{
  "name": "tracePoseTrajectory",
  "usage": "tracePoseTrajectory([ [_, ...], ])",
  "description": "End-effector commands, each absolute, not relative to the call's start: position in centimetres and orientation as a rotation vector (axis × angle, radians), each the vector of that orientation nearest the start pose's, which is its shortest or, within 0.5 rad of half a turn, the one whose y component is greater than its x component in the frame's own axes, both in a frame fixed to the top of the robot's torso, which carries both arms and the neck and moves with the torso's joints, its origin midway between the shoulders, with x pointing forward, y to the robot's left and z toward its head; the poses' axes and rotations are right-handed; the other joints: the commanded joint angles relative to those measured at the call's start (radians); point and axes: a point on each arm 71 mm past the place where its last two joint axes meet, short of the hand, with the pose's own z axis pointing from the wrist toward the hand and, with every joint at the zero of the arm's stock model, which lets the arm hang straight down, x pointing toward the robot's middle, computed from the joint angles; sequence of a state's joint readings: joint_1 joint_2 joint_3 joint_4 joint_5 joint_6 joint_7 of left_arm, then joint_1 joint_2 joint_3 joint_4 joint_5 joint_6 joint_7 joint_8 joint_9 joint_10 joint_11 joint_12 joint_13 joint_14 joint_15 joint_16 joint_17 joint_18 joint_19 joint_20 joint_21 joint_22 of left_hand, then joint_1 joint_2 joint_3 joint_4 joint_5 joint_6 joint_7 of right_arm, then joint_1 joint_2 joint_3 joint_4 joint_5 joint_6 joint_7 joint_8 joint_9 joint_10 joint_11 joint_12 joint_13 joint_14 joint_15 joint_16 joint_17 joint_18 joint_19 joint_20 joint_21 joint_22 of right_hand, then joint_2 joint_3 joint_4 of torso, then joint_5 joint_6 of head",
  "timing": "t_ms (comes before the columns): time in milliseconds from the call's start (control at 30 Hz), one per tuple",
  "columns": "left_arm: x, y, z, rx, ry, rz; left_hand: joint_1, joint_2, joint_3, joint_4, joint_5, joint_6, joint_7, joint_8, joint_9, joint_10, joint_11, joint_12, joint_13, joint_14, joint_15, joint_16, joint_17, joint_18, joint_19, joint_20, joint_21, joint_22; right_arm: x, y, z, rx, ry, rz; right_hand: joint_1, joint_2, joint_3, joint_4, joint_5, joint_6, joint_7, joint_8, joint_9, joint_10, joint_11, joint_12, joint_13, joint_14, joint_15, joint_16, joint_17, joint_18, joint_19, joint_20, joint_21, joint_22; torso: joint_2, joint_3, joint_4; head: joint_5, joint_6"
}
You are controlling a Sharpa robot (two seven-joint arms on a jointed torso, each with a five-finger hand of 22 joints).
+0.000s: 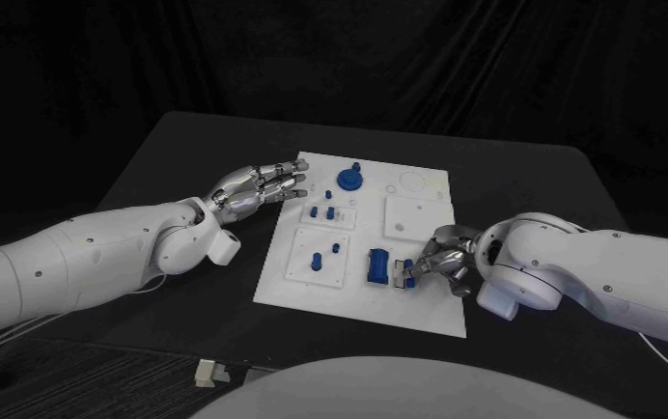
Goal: Assemble the parts on the task board
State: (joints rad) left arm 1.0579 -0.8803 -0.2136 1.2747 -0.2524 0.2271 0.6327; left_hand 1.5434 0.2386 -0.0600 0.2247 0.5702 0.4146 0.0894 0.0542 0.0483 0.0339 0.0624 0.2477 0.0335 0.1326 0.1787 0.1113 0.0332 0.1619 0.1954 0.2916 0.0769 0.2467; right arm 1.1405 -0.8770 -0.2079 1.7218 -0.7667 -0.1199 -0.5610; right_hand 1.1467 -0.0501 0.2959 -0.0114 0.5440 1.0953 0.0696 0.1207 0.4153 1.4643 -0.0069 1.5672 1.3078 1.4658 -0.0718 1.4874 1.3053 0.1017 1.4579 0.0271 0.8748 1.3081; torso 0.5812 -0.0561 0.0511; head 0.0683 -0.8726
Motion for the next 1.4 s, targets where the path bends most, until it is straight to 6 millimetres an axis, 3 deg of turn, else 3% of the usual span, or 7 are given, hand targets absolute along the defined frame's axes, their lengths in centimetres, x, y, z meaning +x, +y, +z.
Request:
tracePoseTrajectory([
  [33, 44.5, 27.69, -29.91, -0.877, 1.732, -1.766, 0.007, -0.002, 0.005, -0.001, 0.007, -0.001, 0.003, 0.005, 0.0, 0.002, 0.009, 0.003, 0.001, -0.003, 0.002, 0.002, 0.0, -0.009, -0.002, 0.0, -0.003, -0.001, 38.69, -18.38, -29.23, 0.584, 2.522, 0.584, -0.013, 0.001, 0.099, -0.092, -0.01, -0.008, -0.003, 0.009, 0.003, 0.106, -0.006, 0.004, 0.263, 0.06, -0.009, -0.001, -0.003, 0.014, -0.003, -0.001, -0.006, 0.108, 0.001, -0.0002, 0.0023, -0.005, 0.0],
  [700, 44.53, 27.52, -29.94, -0.877, 1.735, -1.77, 0.008, -0.002, 0.008, -0.003, 0.01, -0.002, 0.003, 0.005, 0.0, 0.002, 0.01, 0.003, 0.001, -0.003, 0.003, 0.002, 0.0, -0.009, -0.002, 0.0, -0.004, -0.002, 38.92, -17.97, -29.76, 0.567, 2.566, 0.548, -0.075, 0.015, 0.088, -0.064, -0.094, -0.036, -0.002, 0.018, 0.007, 0.106, -0.005, 0.004, 0.263, 0.057, -0.007, -0.008, -0.018, 0.017, -0.01, 0.0, -0.034, 0.101, 0.0, 0.0002, -0.0006, -0.002, 0.0],
  [900, 44.52, 27.53, -29.95, -0.877, 1.736, -1.771, 0.009, -0.003, 0.011, -0.005, 0.012, -0.003, 0.003, 0.005, 0.0, 0.001, 0.01, 0.002, 0.001, -0.002, 0.003, 0.002, 0.0, -0.009, -0.002, 0.0, -0.004, -0.003, 38.9, -17.91, -29.94, 0.564, 2.576, 0.54, -0.107, 0.016, 0.077, -0.044, -0.155, -0.043, -0.002, 0.023, 0.006, 0.106, -0.005, 0.004, 0.263, 0.057, -0.007, -0.009, -0.021, 0.018, -0.01, 0.001, -0.039, 0.099, 0.0, 0.0003, -0.0004, -0.002, 0.0],
  [933, 44.52, 27.52, -29.95, -0.877, 1.736, -1.771, 0.009, -0.003, 0.011, -0.005, 0.012, -0.003, 0.003, 0.005, 0.0, 0.001, 0.01, 0.002, 0.001, -0.002, 0.003, 0.002, 0.0, -0.009, -0.002, 0.0, -0.004, -0.003, 38.9, -17.9, -29.96, 0.564, 2.578, 0.539, -0.124, 0.012, 0.066, -0.032, -0.203, -0.046, -0.002, 0.024, 0.005, 0.106, -0.004, 0.004, 0.263, 0.056, -0.006, -0.009, -0.022, 0.018, -0.01, 0.002, -0.042, 0.098, 0.0, 0.0002, -0.0003, -0.002, 0.0],
  [1033, 44.51, 27.52, -29.95, -0.877, 1.737, -1.771, 0.01, -0.003, 0.012, -0.006, 0.013, -0.002, 0.004, 0.005, 0.0, 0.001, 0.01, 0.002, 0.001, -0.002, 0.004, 0.003, 0.0, -0.009, -0.002, 0.0, -0.004, -0.003, 38.87, -17.89, -30.01, 0.563, 2.582, 0.534, -0.136, 0.008, 0.057, -0.023, -0.229, -0.049, 0.0, 0.025, 0.004, 0.106, -0.003, 0.004, 0.263, 0.057, -0.006, -0.009, -0.022, 0.018, -0.01, 0.002, -0.043, 0.098, 0.0, 0.0001, 0.0002, -0.003, 0.0],
  [1133, 44.52, 27.51, -29.95, -0.877, 1.737, -1.771, 0.011, -0.004, 0.014, -0.007, 0.014, -0.002, 0.004, 0.005, 0.0, 0.001, 0.01, 0.002, 0.0, -0.002, 0.004, 0.003, 0.0, -0.009, -0.002, 0.0, -0.004, -0.004, 38.86, -17.91, -30.04, 0.562, 2.586, 0.529, -0.152, 0.003, 0.028, -0.008, -0.197, -0.051, 0.0, 0.028, 0.003, 0.106, -0.002, 0.004, 0.263, 0.057, -0.005, -0.009, -0.022, 0.018, -0.009, 0.002, -0.044, 0.098, 0.0, 0.0, 0.0001, -0.004, 0.0],
  [1400, 44.52, 27.47, -29.96, -0.877, 1.739, -1.773, 0.012, -0.004, 0.017, -0.009, 0.016, -0.003, 0.004, 0.005, 0.0, 0.001, 0.01, 0.002, 0.0, -0.002, 0.004, 0.003, 0.0, -0.01, -0.002, 0.0, -0.004, -0.004, 38.86, -17.96, -30.09, 0.564, 2.588, 0.522, -0.181, 0.002, -0.023, 0.026, -0.281, -0.055, 0.001, 0.034, 0.0, 0.106, -0.001, 0.004, 0.263, 0.057, -0.004, -0.009, -0.023, 0.021, -0.012, 0.003, -0.067, 0.093, 0.001, 0.0005, -0.0013, -0.001, 0.0],
])
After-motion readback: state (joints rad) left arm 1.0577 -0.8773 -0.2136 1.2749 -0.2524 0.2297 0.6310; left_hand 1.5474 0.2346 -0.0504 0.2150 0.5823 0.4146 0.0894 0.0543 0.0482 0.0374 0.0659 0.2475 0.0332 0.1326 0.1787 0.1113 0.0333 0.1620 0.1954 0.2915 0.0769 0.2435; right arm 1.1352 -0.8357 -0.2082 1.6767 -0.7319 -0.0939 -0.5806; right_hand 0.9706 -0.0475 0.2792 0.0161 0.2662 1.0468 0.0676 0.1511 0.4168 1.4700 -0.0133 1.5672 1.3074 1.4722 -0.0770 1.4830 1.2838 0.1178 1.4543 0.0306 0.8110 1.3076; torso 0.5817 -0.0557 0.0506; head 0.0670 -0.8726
